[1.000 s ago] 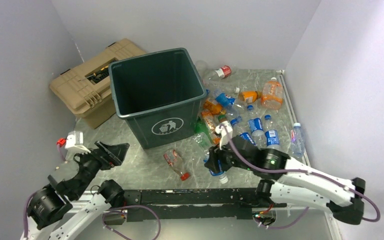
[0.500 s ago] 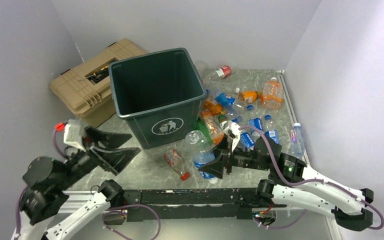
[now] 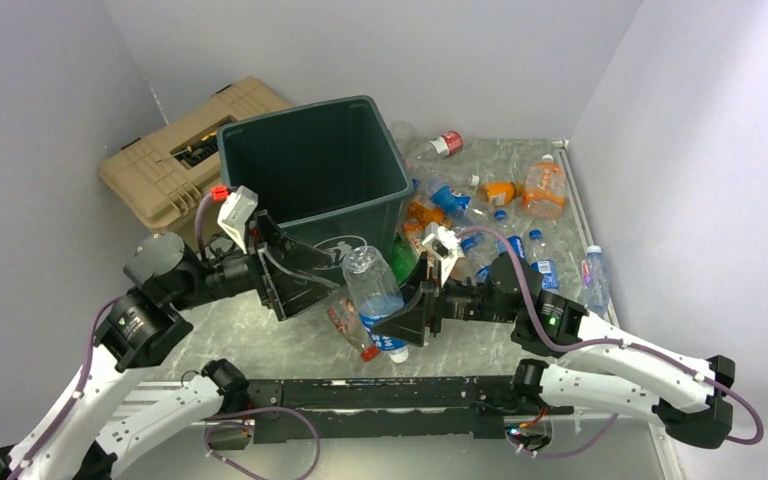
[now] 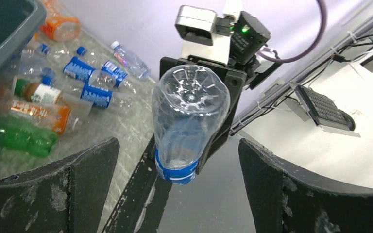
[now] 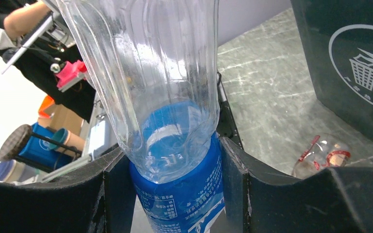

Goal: Put the plastic bottles in the bin
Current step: Pick up the plastic bottle at the center of the board.

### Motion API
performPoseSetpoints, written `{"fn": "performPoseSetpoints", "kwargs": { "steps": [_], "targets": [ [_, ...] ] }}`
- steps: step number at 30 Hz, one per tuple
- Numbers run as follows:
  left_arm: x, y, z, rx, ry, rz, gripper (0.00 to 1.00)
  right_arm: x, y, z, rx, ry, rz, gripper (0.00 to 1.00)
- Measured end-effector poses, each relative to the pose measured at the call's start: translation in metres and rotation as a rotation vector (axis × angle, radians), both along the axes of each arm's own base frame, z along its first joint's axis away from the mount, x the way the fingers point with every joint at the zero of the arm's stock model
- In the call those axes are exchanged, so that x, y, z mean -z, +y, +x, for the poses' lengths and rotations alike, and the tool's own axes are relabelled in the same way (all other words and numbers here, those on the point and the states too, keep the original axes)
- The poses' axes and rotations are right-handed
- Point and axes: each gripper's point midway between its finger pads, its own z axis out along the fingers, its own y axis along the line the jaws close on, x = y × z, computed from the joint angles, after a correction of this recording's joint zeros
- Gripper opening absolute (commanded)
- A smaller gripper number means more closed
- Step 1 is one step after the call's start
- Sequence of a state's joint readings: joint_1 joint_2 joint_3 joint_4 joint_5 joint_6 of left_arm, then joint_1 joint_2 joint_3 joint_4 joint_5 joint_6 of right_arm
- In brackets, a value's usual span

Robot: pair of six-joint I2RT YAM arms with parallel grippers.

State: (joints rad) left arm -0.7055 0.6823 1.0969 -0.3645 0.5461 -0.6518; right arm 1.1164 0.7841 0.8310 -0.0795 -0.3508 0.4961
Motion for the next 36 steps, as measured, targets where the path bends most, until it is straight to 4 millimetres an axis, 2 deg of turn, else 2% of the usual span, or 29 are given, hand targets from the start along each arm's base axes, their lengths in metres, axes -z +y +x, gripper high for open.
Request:
{"fn": "performPoseSetpoints", "kwargs": {
  "steps": [6, 12, 18, 23, 25, 29, 31, 33, 36],
  "targets": [
    [-0.011, -0.002, -0.006, 0.037, -0.039, -0.033, 0.99, -0.012, 0.006, 0.001, 0.000, 0.028, 0.027, 0.39],
    [-0.009, -0.012, 0.004, 0.046, -0.001, -0.022, 0.99, -0.018, 0.016, 0.004, -0.004, 0.065, 0.023, 0.38],
    [-0.003, -0.019, 0.011, 0.055, 0.031, 0.005, 0.87, -0.023, 0.026, 0.005, -0.018, 0.096, -0.015, 0.38],
    [-0.010, -0.023, 0.009, 0.087, 0.032, 0.012, 0.67, -0.020, 0.029, 0.006, -0.016, 0.120, -0.071, 0.38],
    [-0.009, -0.024, 0.009, 0.091, 0.039, 0.021, 0.65, -0.021, 0.028, 0.007, -0.015, 0.117, -0.078, 0.38],
    [-0.006, -0.025, 0.007, 0.111, 0.050, 0.032, 0.74, -0.019, 0.024, 0.005, -0.013, 0.120, -0.111, 0.39],
    [-0.005, -0.025, 0.005, 0.120, 0.053, 0.038, 0.75, -0.018, 0.023, 0.004, -0.015, 0.120, -0.123, 0.38],
    [-0.004, -0.025, 0.003, 0.134, 0.053, 0.042, 0.72, -0.018, 0.022, 0.004, -0.015, 0.119, -0.134, 0.38],
    [-0.002, -0.025, 0.001, 0.146, 0.048, 0.047, 0.58, -0.018, 0.021, 0.003, -0.019, 0.116, -0.148, 0.39]
  ]
}}
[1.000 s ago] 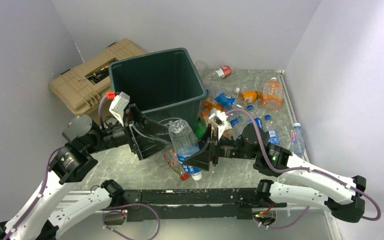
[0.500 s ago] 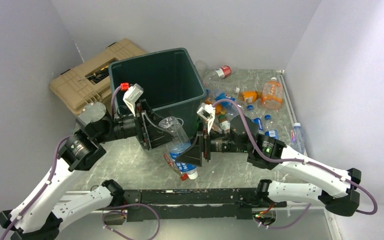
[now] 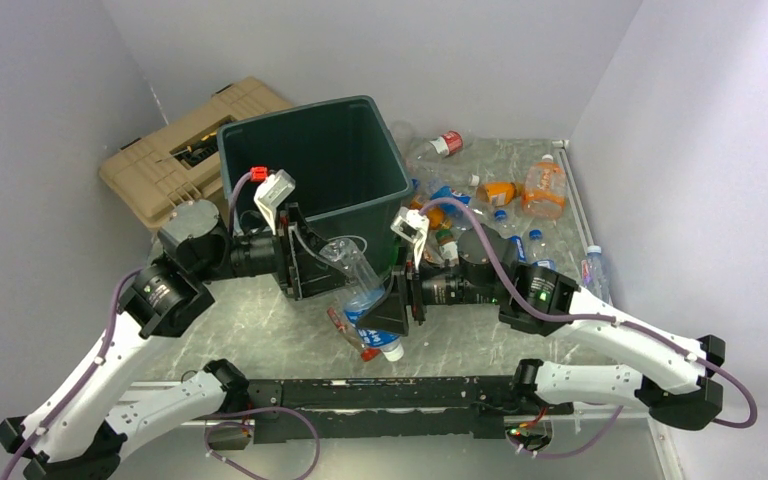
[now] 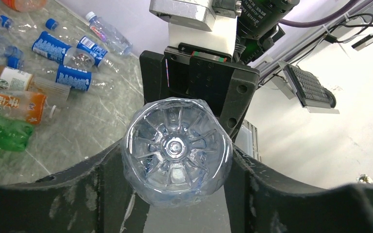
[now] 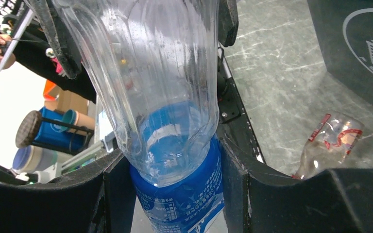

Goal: Put the plastic bottles in the bin
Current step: Pick up the plastic bottle at the center of the board.

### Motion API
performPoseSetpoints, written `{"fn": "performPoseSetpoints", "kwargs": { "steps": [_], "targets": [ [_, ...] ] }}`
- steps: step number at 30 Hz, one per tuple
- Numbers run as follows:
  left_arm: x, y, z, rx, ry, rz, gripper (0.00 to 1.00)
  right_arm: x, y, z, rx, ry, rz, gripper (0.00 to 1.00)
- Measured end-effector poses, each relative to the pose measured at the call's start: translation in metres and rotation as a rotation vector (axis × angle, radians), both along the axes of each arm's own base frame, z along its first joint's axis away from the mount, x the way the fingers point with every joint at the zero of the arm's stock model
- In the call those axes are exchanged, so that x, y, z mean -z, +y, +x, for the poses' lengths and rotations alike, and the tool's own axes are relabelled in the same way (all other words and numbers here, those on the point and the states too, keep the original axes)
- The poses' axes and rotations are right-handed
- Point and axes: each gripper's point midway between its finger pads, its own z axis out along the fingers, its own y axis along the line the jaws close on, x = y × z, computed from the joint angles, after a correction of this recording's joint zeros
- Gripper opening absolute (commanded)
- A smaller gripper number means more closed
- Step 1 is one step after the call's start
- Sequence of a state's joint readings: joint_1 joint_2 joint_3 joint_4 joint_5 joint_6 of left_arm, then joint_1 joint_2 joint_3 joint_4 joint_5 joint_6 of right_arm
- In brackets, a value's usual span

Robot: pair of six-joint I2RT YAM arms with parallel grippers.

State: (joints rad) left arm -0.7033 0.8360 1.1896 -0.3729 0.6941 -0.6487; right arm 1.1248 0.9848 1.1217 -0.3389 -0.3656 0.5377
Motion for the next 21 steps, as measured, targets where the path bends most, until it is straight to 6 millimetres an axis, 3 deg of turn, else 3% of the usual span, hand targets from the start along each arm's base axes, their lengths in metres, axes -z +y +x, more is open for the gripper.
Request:
{"fn": "performPoseSetpoints", "kwargs": {
  "steps": [5, 11, 12, 13, 17, 21],
  "targets": [
    [0.002, -0.002, -0.001, 0.019, 0.006, 0.006, 0.32, 0.003, -0.001, 0.000, -0.002, -0.006, -0.019, 0.42],
    [0.001, -0.002, -0.002, 0.025, 0.003, 0.003, 0.00, 0.003, -0.002, -0.001, -0.008, -0.012, -0.024, 0.90],
    [0.000, -0.002, -0.002, 0.025, -0.004, -0.001, 0.00, 0.002, -0.003, -0.001, -0.006, -0.012, -0.021, 0.98],
    [-0.002, -0.001, -0.002, 0.021, -0.010, -0.006, 0.00, 0.001, -0.004, -0.001, -0.004, -0.016, -0.018, 1.00],
    [-0.017, 0.008, 0.001, -0.058, -0.063, -0.056, 0.00, -0.016, -0.020, -0.003, 0.024, -0.061, 0.052, 1.00],
    [-0.047, 0.027, 0.008, -0.200, -0.137, -0.181, 0.00, -0.045, -0.050, -0.009, 0.079, -0.137, 0.208, 1.00]
  ]
}}
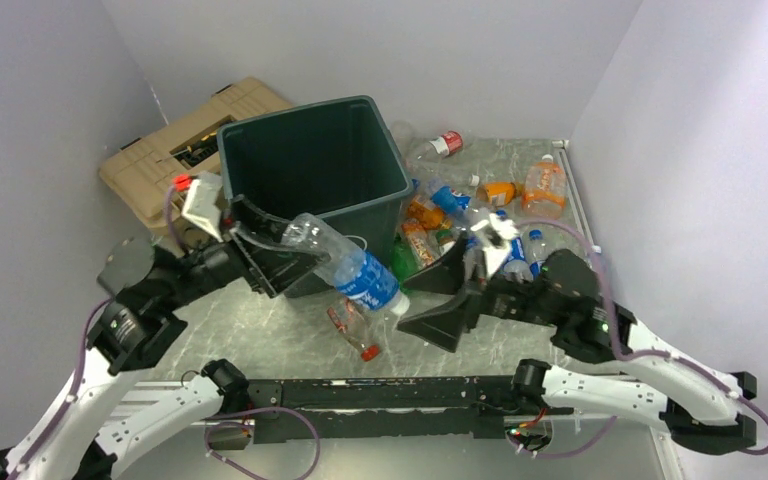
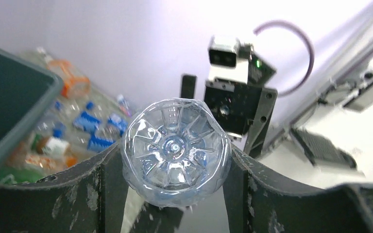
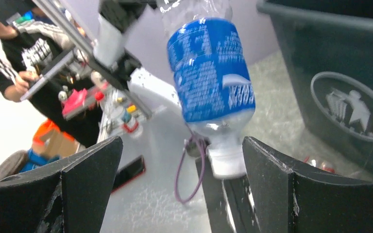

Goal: Put the plastic bottles in the bin
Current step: Pick up the plastic bottle at the center of the board.

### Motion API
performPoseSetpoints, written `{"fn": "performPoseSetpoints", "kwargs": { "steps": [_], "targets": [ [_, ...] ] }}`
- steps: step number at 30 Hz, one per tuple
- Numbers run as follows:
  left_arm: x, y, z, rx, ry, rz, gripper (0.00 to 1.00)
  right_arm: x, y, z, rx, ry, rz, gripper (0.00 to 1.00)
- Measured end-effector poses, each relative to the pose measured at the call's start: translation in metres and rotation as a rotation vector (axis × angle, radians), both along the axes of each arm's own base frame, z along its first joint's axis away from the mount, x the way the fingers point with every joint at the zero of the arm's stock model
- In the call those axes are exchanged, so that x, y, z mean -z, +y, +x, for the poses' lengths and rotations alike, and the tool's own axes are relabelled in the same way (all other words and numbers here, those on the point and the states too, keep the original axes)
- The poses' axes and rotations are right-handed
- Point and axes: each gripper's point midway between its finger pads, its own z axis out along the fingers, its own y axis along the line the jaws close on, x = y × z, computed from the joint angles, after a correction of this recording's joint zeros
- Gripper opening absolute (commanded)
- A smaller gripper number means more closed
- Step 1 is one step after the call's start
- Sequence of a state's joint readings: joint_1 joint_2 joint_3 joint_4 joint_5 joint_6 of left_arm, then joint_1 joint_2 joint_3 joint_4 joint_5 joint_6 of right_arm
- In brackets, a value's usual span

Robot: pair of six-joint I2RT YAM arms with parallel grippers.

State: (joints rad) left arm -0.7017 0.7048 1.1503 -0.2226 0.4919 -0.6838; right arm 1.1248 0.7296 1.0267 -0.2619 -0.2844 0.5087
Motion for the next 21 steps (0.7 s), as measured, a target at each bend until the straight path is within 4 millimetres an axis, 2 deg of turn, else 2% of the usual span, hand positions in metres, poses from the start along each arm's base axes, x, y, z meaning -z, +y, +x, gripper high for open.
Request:
{"fn": "performPoseSetpoints", "kwargs": {
  "steps": [4, 7, 10, 13, 21],
  "targets": [
    [-0.025, 0.024, 0.012, -0.159, -0.025, -0.177, 0.00, -0.017, -0.026, 0.005, 0.097, -0.062, 0.194, 0.97],
    [-0.025, 0.040, 0.028, -0.268, 0.017, -0.309, 0.00, -0.019, -0.041, 0.016, 0.185, -0.072, 0.315, 0.88],
    [-0.022, 0.047, 0.044, -0.338, 0.079, -0.404, 0.00, -0.022, -0.039, 0.032, 0.262, -0.057, 0.384, 0.84],
    [-0.022, 0.050, 0.056, -0.366, 0.133, -0.487, 0.00, -0.026, -0.032, 0.047, 0.316, -0.042, 0.445, 0.85],
    [-0.045, 0.053, 0.056, -0.324, 0.159, -0.620, 0.00, -0.046, -0.019, 0.073, 0.405, -0.020, 0.569, 0.85]
  ]
}}
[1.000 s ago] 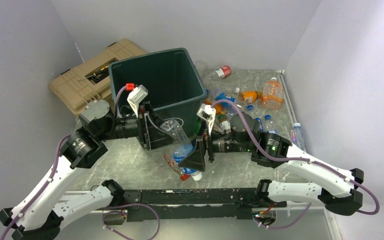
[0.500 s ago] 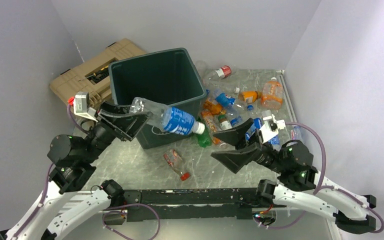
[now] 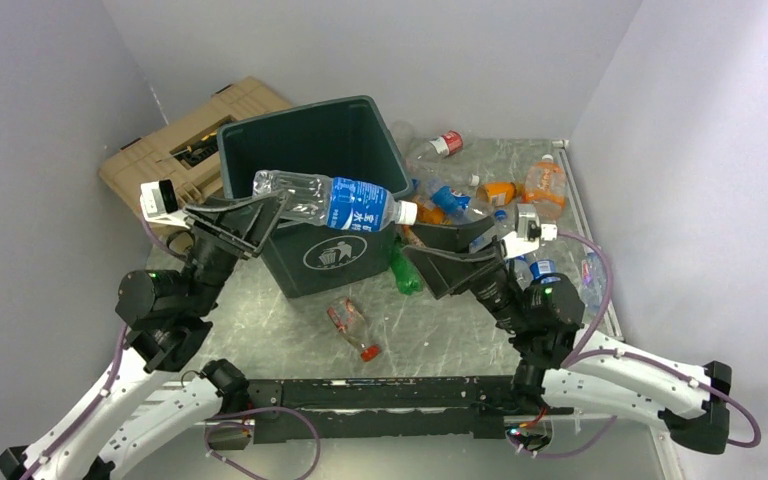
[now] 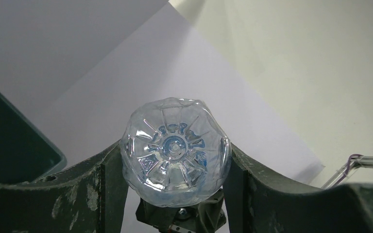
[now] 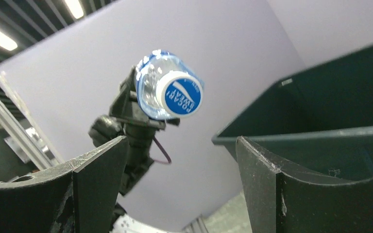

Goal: Put the plastic bottles in the bin
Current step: Pick up the plastic bottle at the center of the board.

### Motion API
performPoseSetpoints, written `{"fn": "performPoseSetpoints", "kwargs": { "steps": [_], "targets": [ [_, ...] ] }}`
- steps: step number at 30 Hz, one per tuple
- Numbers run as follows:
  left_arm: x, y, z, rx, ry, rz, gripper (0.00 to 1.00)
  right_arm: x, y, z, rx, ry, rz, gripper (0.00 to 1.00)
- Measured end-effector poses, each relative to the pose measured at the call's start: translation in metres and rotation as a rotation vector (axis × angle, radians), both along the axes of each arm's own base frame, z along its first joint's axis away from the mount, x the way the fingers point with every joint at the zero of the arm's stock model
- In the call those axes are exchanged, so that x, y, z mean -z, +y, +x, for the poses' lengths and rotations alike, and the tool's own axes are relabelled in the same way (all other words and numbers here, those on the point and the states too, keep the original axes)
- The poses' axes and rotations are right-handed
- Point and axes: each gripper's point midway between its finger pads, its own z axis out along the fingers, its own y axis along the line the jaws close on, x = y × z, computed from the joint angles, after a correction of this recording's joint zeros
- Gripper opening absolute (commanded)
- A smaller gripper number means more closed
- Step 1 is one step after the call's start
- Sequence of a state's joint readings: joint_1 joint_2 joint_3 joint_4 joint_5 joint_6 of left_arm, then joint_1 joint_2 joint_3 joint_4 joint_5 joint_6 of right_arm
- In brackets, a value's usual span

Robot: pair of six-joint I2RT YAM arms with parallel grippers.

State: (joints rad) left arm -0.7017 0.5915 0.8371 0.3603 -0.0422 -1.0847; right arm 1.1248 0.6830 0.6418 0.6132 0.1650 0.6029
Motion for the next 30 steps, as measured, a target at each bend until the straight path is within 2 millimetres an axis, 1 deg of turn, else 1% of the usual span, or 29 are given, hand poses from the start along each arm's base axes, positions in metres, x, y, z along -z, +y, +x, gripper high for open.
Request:
{"fn": "performPoseSetpoints", "kwargs": {
  "steps": [1, 5, 8, 10, 13, 14, 17, 19, 25, 28, 30],
  "targets": [
    [-0.002, 0.000, -0.001, 0.004, -0.004, -0.008, 0.00, -0.004, -0.001, 0.002, 0.008, 0.000, 0.022, 0.85],
    [-0.008, 0.000, -0.001, 0.018, -0.014, -0.039, 0.00, -0.031, -0.015, 0.002, 0.028, -0.023, 0.168, 0.90],
    [-0.011, -0.001, -0.001, 0.023, -0.018, -0.050, 0.00, -0.044, -0.019, 0.002, 0.027, -0.041, 0.251, 0.89],
    [-0.012, -0.002, 0.000, 0.024, -0.021, -0.053, 0.00, -0.047, -0.015, 0.004, 0.023, -0.042, 0.266, 0.87],
    [-0.011, -0.005, 0.002, 0.030, -0.021, -0.048, 0.00, -0.052, -0.005, 0.009, 0.016, -0.039, 0.272, 0.84],
    [-0.011, -0.007, 0.004, 0.031, -0.019, -0.045, 0.00, -0.052, 0.000, 0.010, 0.015, -0.035, 0.266, 0.82],
    [-0.010, -0.009, 0.005, 0.036, -0.017, -0.039, 0.00, -0.051, 0.008, 0.014, 0.010, -0.027, 0.255, 0.63],
    [-0.009, -0.010, 0.005, 0.036, -0.016, -0.038, 0.00, -0.051, 0.008, 0.015, 0.009, -0.019, 0.263, 0.55],
    [-0.013, -0.008, 0.003, 0.038, -0.029, -0.050, 0.00, -0.059, 0.000, 0.017, 0.020, -0.009, 0.322, 0.45],
    [-0.014, -0.007, 0.002, 0.038, -0.033, -0.053, 0.00, -0.057, 0.004, 0.018, 0.017, -0.008, 0.321, 0.41],
    [-0.014, -0.007, 0.002, 0.037, -0.033, -0.053, 0.00, -0.055, 0.008, 0.019, 0.013, -0.005, 0.317, 0.36]
  ]
}}
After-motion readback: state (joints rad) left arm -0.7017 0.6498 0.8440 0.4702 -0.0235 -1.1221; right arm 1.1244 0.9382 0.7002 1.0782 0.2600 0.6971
